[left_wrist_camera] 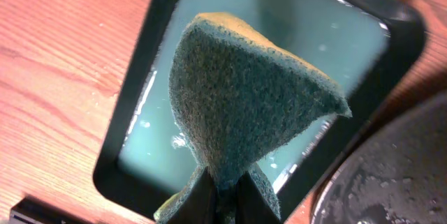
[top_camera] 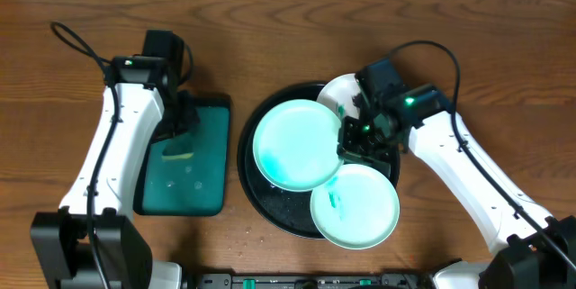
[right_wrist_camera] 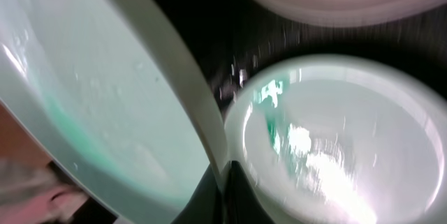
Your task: Clean dirty plates on tray and stack at the side
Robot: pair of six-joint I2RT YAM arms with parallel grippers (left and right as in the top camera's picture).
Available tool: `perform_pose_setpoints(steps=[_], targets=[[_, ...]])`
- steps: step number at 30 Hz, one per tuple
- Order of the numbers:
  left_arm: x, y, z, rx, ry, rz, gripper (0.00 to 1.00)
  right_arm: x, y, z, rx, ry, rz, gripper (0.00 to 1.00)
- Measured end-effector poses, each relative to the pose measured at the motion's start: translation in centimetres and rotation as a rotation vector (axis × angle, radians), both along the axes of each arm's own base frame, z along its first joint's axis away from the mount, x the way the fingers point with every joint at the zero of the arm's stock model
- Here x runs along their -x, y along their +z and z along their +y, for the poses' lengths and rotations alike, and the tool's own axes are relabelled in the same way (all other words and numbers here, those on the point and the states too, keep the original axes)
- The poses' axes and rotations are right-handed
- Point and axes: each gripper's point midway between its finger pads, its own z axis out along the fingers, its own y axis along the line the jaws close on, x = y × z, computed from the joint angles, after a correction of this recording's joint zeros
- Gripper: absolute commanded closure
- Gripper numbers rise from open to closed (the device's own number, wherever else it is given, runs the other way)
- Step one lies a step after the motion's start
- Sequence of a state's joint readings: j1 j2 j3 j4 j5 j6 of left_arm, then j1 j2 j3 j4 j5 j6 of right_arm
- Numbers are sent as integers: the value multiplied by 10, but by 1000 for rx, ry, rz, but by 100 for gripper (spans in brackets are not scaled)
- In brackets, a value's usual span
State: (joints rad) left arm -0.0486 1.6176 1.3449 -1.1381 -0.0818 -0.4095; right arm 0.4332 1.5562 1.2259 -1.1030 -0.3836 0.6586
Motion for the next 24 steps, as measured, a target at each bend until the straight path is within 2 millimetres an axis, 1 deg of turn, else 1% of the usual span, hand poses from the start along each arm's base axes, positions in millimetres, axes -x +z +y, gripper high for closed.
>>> perform_pose_setpoints(steps=[2, 5, 7, 10, 13, 16, 20, 24], targets=[[1, -5, 7, -1, 19, 19, 92, 10, 2, 0, -22, -4, 53, 99], [3, -11, 14, -1, 40, 49, 92, 18, 9, 14, -112, 50, 76, 99], [3, -15, 16, 3, 47, 61, 92, 19, 16, 26, -186, 104, 61, 99], [3, -17, 15, 9, 45, 71, 92, 14, 24, 45, -270, 179, -3, 99], [4, -17, 13, 17, 41, 74, 92, 3, 30, 62, -320, 238, -102, 99], [5, -18, 12, 21, 39, 79, 92, -14, 34, 69, -324, 253, -200, 99], [5, -18, 12, 21, 39, 82, 92, -40, 34, 67, -275, 240, -320, 99], [6, -18, 12, 21, 39, 84, 92, -56, 28, 55, -171, 217, -393, 99]])
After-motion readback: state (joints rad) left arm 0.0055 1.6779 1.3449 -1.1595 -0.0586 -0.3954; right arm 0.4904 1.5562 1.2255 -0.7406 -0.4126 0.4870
